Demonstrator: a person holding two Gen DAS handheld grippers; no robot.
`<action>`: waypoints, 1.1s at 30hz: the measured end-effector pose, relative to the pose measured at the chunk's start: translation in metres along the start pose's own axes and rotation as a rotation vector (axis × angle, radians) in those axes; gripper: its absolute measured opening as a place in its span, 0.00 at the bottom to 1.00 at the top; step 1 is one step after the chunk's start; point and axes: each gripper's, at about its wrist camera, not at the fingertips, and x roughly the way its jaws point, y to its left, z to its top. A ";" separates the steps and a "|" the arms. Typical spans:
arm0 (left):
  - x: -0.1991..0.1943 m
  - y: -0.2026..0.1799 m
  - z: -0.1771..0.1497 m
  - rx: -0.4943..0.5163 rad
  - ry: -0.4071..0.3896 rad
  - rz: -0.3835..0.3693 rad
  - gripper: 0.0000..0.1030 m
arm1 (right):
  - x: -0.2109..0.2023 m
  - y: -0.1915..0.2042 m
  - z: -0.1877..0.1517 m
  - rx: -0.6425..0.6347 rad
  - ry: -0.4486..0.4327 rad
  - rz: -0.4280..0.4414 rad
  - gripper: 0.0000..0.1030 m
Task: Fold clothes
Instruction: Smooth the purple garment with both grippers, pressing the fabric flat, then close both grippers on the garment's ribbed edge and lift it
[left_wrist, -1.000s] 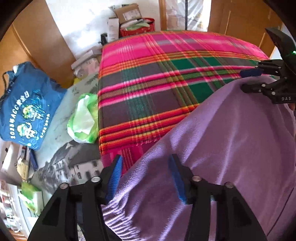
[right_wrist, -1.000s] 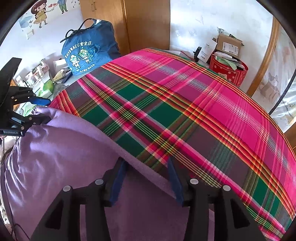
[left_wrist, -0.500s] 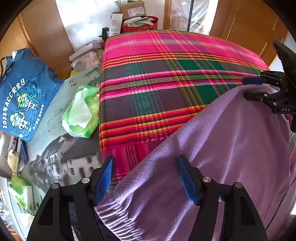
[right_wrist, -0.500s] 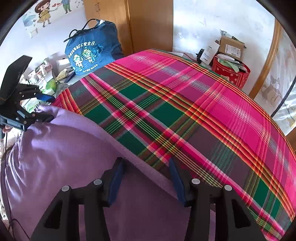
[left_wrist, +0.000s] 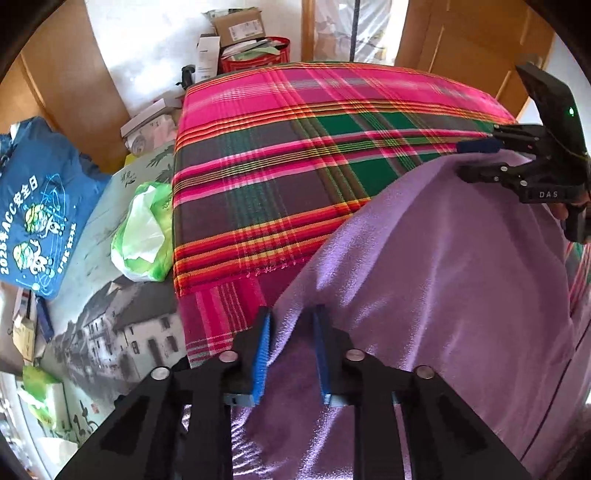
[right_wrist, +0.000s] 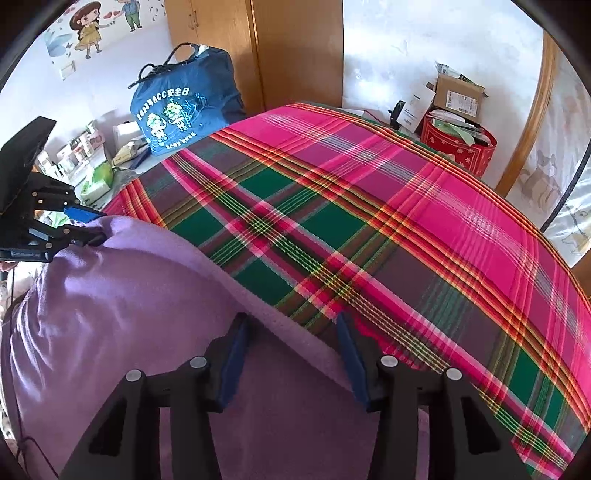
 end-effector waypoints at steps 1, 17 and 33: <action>0.000 0.001 0.000 -0.005 -0.002 0.005 0.15 | -0.001 -0.001 -0.001 0.004 -0.002 0.003 0.39; -0.024 -0.001 0.000 -0.070 -0.090 0.108 0.05 | -0.046 0.018 -0.011 0.056 -0.094 0.002 0.04; -0.060 -0.014 -0.024 -0.095 -0.145 0.116 0.05 | -0.115 0.078 -0.038 0.037 -0.155 -0.045 0.03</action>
